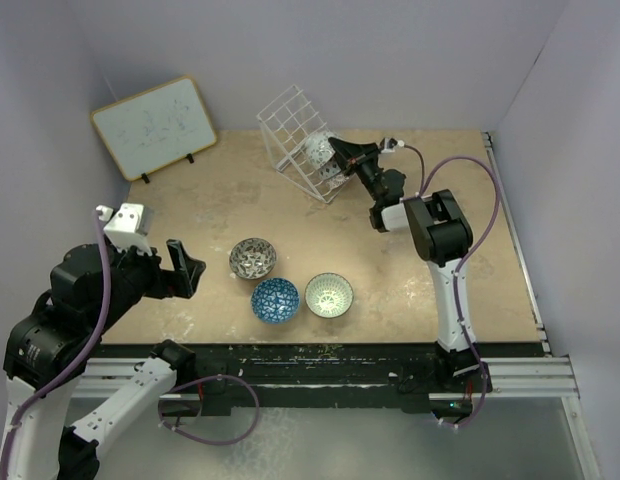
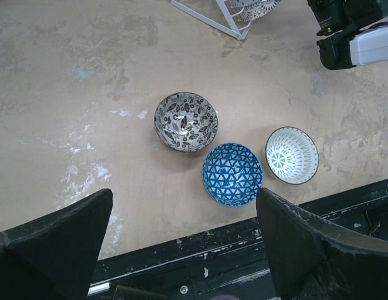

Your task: Load the bowls into the dish rack

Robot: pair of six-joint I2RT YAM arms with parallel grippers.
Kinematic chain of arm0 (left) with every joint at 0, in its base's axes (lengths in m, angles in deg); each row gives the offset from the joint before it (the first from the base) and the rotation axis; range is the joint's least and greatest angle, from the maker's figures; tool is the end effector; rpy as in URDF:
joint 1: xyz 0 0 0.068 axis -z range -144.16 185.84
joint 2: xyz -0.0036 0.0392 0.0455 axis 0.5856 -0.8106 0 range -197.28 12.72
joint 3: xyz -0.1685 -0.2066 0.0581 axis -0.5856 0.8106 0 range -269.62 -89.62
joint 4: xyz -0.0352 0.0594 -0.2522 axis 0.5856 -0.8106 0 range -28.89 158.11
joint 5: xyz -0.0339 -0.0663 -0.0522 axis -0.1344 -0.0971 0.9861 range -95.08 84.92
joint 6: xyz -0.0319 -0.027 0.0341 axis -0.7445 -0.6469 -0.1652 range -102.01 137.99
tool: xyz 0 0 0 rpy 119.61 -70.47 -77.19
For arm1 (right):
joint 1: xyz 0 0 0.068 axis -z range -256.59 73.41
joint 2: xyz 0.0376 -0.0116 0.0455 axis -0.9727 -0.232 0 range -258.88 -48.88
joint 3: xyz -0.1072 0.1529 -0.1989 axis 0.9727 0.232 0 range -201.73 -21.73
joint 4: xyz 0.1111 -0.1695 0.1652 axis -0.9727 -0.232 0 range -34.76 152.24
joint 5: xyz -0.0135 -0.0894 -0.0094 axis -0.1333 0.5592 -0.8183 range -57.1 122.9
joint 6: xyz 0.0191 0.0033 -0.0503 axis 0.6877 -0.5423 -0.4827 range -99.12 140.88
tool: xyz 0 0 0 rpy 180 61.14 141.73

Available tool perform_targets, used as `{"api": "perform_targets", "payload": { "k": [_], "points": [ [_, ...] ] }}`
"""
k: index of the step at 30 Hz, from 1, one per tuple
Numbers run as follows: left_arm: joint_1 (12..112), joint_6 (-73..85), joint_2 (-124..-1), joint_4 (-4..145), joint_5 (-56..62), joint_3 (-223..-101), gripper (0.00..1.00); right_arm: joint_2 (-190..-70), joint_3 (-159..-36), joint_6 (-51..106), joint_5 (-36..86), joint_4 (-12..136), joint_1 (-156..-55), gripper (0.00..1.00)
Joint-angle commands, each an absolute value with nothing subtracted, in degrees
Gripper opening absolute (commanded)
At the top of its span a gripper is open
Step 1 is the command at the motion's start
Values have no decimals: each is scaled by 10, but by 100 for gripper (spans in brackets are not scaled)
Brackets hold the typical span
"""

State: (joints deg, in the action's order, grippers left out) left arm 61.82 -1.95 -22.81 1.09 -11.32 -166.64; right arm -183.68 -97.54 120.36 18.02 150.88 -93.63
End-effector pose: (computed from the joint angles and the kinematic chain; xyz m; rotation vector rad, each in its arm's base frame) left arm 0.0445 -0.0175 0.4270 0.0371 2.0361 -0.3982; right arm 0.4542 0.1488 0.1754 0.6193 1.1375 1.9348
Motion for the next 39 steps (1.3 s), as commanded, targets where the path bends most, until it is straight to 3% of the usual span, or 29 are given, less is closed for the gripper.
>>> {"api": "perform_targets", "payload": {
  "k": [1,23,32,39],
  "points": [
    [615,-23,-233,13,-117,-1687,99,-1831,-1014,1221,197,1697,-932,0],
    [615,-29,-230,12,-113,-1692,99,-1889,-1077,1230,213,1654,-924,2],
    [615,-33,-228,13,-113,-1690,99,-1840,-1010,1216,217,1609,-921,27],
    [615,-35,-226,14,-109,-1688,99,-1792,-958,1201,228,1540,-919,31]
  ]
}}
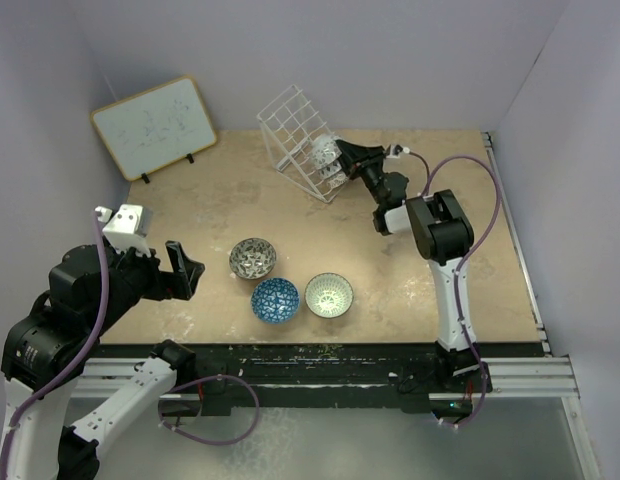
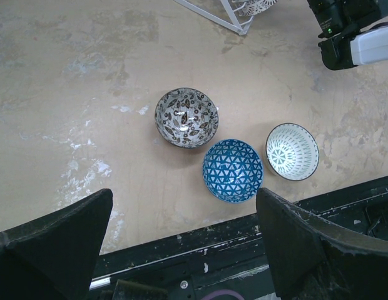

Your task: Load the bowls into the dish rack

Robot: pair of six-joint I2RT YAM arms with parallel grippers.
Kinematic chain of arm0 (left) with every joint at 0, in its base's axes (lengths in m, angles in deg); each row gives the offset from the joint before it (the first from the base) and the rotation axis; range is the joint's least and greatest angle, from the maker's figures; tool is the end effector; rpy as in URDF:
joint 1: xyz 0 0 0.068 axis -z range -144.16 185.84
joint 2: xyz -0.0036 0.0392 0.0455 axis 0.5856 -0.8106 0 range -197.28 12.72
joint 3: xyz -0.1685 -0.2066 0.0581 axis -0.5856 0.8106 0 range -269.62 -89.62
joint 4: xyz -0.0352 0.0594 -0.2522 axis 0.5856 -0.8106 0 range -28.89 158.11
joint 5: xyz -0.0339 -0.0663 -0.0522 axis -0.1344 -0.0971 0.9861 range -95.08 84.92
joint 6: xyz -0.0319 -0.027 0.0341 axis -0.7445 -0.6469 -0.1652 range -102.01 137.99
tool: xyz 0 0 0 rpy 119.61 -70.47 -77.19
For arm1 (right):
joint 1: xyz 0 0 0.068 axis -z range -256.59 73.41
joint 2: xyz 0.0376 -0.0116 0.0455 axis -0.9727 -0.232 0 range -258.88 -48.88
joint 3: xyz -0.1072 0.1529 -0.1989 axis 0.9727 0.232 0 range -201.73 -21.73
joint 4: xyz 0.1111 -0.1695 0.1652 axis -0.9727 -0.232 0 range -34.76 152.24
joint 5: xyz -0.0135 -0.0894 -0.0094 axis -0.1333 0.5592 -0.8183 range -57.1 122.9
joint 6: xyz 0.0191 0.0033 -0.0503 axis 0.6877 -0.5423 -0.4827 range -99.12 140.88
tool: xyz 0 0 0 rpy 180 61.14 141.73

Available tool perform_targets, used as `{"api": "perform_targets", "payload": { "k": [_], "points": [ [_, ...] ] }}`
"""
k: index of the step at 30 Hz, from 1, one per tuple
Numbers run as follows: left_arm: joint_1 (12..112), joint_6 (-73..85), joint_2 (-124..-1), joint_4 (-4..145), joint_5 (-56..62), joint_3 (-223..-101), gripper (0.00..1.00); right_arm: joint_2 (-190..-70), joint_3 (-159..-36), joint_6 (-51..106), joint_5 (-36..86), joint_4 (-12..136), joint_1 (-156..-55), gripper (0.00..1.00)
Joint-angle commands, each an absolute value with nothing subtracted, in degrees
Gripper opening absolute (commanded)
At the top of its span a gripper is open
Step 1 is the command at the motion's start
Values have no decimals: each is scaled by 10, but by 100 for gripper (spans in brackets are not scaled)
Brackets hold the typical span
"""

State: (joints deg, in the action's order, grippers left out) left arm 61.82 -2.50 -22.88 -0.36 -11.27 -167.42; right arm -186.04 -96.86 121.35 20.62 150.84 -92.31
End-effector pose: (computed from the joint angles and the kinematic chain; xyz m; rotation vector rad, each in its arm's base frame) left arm 0.0418 -0.0162 0.4277 0.0291 2.0497 -0.4003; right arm 0.4588 0.1370 0.1535 0.7215 1.1325 1.8922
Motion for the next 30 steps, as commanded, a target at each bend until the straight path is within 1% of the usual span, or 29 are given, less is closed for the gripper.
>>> {"api": "perform_targets", "payload": {
  "k": [1,5,16,19,27,30],
  "points": [
    [615,-35,-225,14,-110,-1688,99,-1787,-956,1194,226,1529,-918,32],
    [615,-37,-222,13,-111,-1688,99,-1769,-950,1192,220,1476,-917,35],
    [615,-36,-218,9,-111,-1690,99,-1780,-966,1193,209,1381,-916,38],
    [615,-36,-217,8,-112,-1691,99,-1768,-973,1181,209,1333,-916,38],
    [615,-35,-219,14,-113,-1687,99,-1710,-979,1124,219,1136,-915,39],
    [615,-34,-221,14,-112,-1686,99,-1704,-978,1114,221,1109,-914,39]
  ]
}}
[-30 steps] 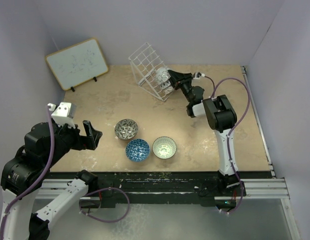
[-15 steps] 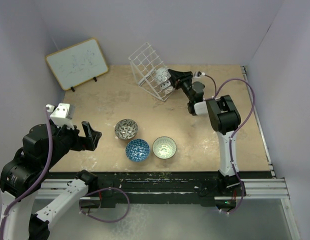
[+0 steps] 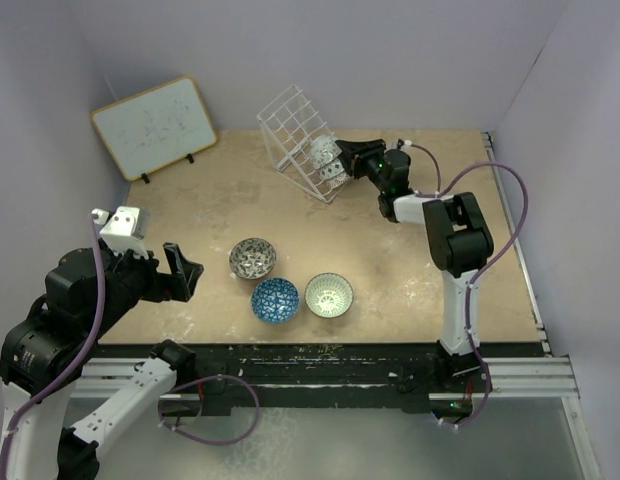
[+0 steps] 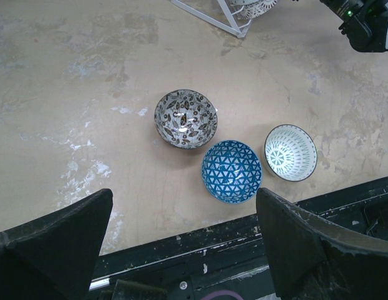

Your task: Load the bowls into the dish rack

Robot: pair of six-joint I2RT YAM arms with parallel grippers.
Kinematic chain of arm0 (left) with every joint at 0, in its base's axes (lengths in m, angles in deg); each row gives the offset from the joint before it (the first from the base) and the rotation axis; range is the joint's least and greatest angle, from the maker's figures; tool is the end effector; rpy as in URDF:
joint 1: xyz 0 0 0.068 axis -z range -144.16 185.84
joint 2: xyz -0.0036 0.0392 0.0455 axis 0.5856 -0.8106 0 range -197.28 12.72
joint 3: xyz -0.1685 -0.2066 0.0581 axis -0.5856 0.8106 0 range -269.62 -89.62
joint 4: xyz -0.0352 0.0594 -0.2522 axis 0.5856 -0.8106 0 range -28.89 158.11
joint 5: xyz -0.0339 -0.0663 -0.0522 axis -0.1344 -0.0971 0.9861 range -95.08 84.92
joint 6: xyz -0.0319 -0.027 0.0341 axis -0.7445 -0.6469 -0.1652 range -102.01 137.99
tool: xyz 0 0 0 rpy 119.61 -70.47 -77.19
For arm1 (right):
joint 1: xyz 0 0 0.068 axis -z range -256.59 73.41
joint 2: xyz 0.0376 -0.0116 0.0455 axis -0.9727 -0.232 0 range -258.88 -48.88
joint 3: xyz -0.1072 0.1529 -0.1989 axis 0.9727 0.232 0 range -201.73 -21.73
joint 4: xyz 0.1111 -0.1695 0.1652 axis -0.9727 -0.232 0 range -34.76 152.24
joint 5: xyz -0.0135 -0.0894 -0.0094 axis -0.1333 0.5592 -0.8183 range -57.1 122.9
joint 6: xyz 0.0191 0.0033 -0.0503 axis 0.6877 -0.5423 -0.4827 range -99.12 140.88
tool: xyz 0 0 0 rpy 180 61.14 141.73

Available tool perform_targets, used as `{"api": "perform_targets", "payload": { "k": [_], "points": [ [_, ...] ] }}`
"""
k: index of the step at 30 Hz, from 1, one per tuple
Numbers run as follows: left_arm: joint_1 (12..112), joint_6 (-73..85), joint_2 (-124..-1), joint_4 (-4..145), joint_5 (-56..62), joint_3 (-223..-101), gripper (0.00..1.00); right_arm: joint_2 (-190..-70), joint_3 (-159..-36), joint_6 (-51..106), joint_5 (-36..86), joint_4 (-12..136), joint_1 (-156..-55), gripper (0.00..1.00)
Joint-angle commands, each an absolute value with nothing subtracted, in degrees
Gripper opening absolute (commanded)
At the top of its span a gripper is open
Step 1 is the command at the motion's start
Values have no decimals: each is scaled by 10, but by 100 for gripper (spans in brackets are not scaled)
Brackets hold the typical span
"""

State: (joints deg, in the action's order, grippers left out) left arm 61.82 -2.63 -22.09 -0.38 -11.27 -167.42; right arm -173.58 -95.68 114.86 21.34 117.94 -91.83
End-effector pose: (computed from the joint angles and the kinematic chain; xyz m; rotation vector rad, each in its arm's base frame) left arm 0.0379 -0.0143 0.4280 0.0256 2.0368 -0.4067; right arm 0.4615 0.1331 0.1882 0.9478 1.4554 1.6353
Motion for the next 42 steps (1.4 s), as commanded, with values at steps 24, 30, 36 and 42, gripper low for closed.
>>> {"api": "perform_targets", "payload": {
  "k": [24,30,36,42],
  "points": [
    [615,-37,-214,27,-112,-1664,99,-1556,-876,1011,248,1006,-912,40],
    [615,-37,-213,28,-113,-1663,99,-1498,-866,925,284,919,-914,41],
    [615,-39,-218,29,-118,-1669,99,-1393,-855,767,316,777,-940,47],
    [615,-28,-224,34,-136,-1689,99,-1337,-891,584,416,554,-1064,54]
  ]
}}
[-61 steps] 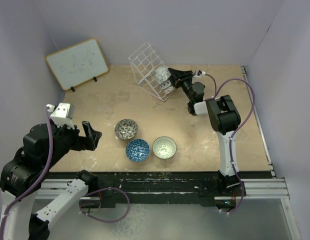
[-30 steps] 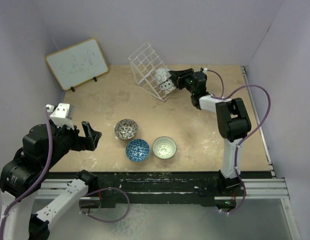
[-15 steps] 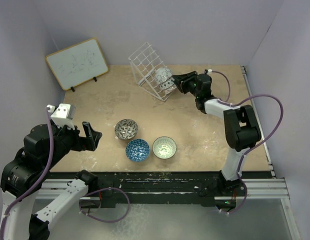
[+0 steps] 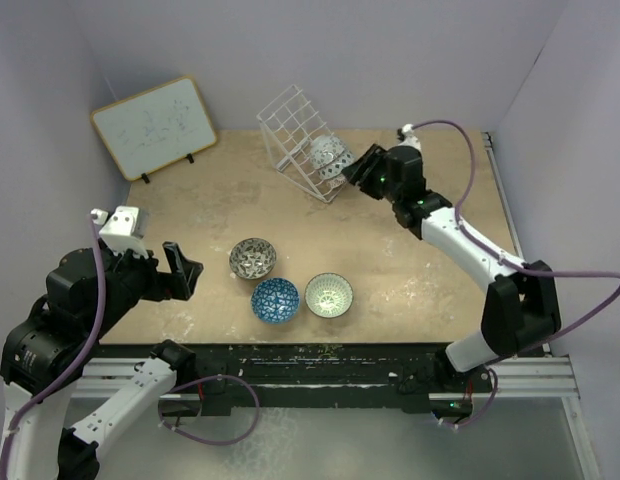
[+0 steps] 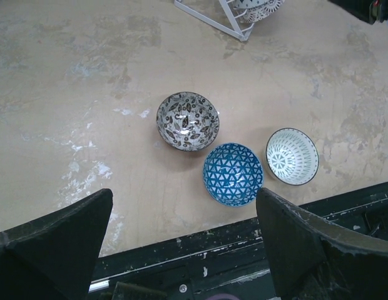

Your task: Load the bowls into the dish rack

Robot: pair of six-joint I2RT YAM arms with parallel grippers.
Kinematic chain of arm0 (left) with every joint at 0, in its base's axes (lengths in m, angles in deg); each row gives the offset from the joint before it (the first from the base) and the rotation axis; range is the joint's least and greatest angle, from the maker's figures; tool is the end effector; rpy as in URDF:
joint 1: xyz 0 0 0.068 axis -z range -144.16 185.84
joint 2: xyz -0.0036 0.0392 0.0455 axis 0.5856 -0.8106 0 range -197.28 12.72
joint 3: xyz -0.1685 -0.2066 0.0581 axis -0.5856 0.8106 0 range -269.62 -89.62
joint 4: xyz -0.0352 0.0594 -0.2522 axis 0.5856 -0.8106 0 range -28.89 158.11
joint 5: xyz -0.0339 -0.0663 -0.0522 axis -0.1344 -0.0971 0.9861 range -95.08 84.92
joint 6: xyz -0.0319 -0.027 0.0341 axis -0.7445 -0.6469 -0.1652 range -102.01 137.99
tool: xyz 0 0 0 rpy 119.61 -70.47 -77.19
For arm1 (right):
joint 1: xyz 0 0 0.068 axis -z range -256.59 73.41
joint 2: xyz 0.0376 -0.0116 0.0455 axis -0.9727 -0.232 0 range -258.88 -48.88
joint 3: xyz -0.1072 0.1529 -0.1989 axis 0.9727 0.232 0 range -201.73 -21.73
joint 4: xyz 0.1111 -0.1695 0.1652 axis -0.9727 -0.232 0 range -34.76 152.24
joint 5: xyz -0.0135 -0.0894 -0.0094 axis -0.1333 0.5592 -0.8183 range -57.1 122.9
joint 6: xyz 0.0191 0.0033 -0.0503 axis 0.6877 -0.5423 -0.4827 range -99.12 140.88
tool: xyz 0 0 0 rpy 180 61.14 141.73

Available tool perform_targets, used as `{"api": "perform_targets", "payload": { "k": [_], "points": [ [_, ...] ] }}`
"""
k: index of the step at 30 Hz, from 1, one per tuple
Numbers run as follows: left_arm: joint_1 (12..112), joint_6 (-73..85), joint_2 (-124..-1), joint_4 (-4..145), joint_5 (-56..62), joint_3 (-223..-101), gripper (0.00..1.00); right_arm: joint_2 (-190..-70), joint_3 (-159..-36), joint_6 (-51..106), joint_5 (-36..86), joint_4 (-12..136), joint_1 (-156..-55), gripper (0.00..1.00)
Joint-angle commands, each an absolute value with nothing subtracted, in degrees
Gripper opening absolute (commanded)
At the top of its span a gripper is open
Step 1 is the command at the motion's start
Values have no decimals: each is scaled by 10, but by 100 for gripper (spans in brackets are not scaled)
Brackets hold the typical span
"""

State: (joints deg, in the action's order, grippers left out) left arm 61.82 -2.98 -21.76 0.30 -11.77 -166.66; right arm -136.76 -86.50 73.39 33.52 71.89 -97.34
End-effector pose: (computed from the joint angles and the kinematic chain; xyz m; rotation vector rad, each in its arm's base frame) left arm 0.0388 -0.0144 0.4262 0.0134 2.0316 -0.4036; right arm 0.3422 0.1292 0.3109 0.5275 1.8244 0.8854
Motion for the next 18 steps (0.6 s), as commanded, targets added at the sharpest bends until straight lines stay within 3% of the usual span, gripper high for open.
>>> {"api": "perform_targets", "payload": {
  "k": [1,5,18],
  "points": [
    [616,-26,-224,35,-138,-1691,99,-1331,-892,574,433,524,-1092,55],
    [615,-22,-227,38,-141,-1692,99,-1311,-877,574,488,416,-1185,63],
    [615,-19,-216,36,-140,-1677,99,-1289,-821,590,472,362,-1380,57]
  ]
}}
